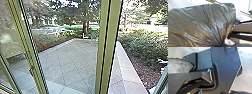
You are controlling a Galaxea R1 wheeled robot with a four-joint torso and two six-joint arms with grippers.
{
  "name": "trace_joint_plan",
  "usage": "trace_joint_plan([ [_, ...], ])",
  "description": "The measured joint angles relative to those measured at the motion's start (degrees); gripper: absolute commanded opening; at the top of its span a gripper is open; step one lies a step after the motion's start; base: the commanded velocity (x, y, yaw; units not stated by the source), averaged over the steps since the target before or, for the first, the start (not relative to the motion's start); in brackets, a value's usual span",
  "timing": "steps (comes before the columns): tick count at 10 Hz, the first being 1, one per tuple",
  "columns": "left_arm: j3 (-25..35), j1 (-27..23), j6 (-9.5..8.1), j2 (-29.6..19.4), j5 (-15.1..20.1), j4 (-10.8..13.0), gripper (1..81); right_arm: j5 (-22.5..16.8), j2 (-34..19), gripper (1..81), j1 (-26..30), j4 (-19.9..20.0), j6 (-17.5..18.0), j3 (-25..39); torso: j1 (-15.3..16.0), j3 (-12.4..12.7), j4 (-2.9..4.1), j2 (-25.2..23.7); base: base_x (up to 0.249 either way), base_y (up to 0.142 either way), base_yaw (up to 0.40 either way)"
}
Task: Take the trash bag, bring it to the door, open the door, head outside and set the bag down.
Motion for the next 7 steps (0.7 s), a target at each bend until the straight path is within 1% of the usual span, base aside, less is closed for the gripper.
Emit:
trace_joint_plan([
  [7, -0.12, -0.57, 0.02, 0.10, 0.20, 0.02, 1.0, 0.00, 0.41, 81.1, -0.28, -0.02, -0.16, 0.00, 0.00, 0.00, 0.00, 0.00, 0.000, 0.000, -0.226],
])
